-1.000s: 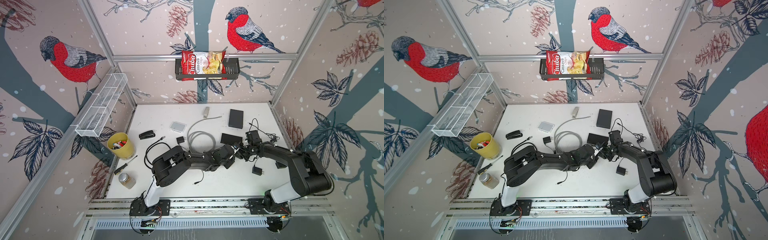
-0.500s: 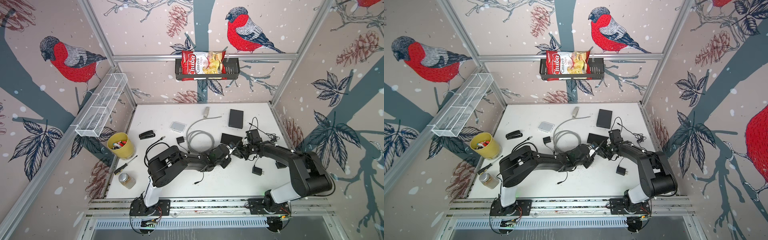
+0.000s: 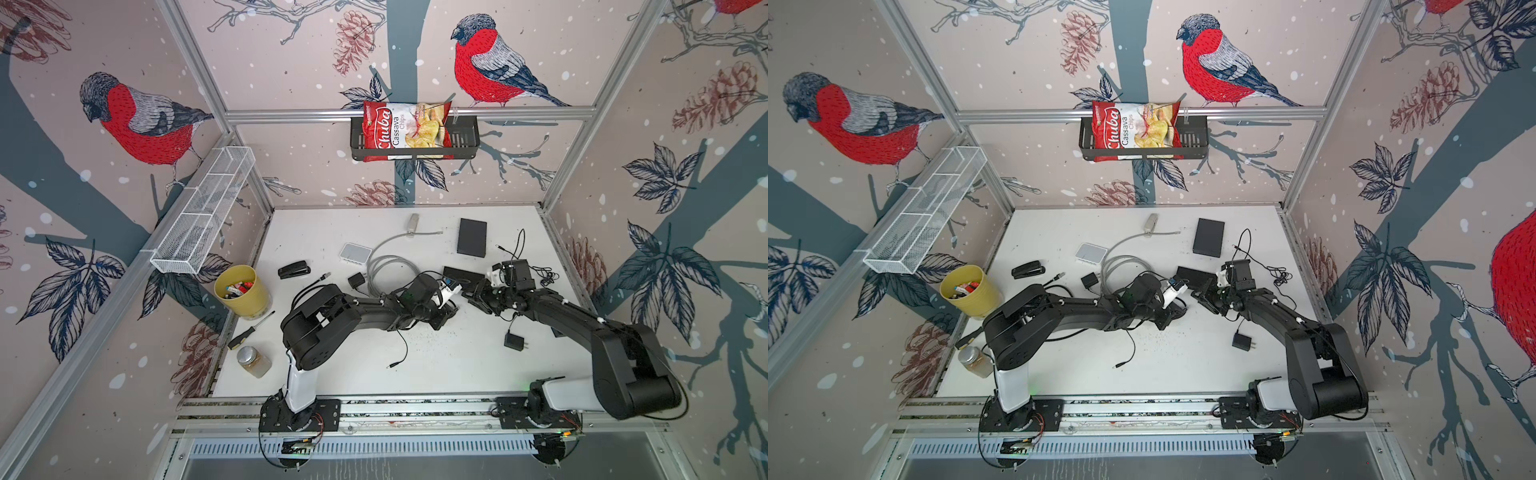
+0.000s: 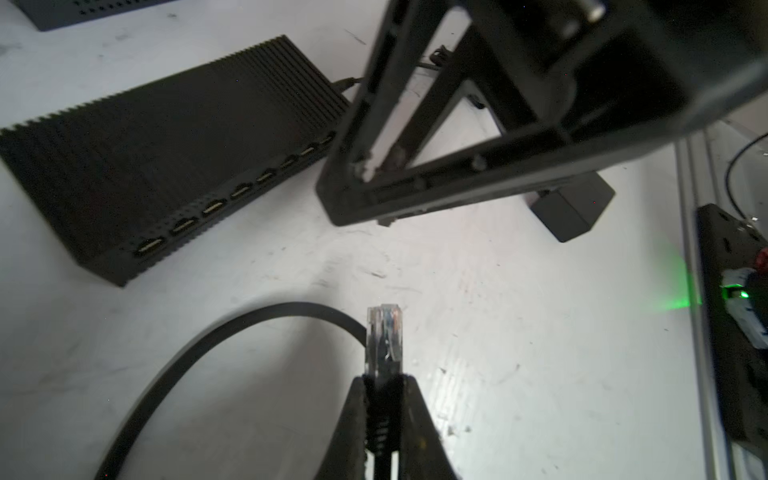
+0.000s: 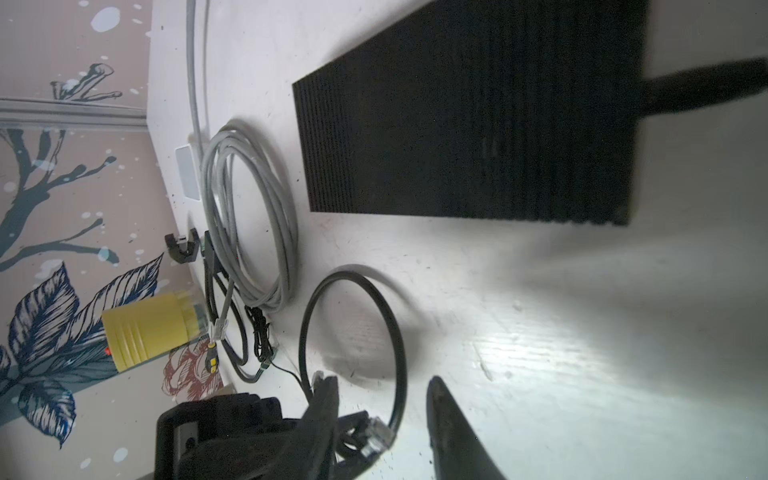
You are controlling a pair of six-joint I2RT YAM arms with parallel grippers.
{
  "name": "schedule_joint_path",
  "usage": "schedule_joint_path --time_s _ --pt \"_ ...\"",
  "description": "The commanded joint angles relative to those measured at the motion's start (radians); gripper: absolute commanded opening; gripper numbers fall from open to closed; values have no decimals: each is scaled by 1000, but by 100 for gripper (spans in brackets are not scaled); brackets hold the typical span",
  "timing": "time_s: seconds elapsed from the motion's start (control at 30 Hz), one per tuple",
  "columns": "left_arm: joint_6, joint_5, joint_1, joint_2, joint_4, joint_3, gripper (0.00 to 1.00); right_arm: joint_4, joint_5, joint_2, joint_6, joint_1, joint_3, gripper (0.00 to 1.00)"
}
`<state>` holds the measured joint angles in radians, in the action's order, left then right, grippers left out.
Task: Insert the plug into the switch port
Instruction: 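Hold the ethernet plug upright with the left gripper beside the right gripper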
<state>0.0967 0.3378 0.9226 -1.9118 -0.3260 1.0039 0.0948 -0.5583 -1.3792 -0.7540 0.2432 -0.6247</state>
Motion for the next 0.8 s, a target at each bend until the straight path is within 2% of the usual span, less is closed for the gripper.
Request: schedule_joint_path --time_s 0.0,0.13,0.77 --pt "-18 46 -4 5 4 1 7 -48 -67 2 31 16 12 36" --pt "-17 24 -5 3 7 6 7 -63 -88 9 11 33 42 32" --pt "-11 56 -11 0 -8 6 7 -110 -110 -6 -11 54 86 24"
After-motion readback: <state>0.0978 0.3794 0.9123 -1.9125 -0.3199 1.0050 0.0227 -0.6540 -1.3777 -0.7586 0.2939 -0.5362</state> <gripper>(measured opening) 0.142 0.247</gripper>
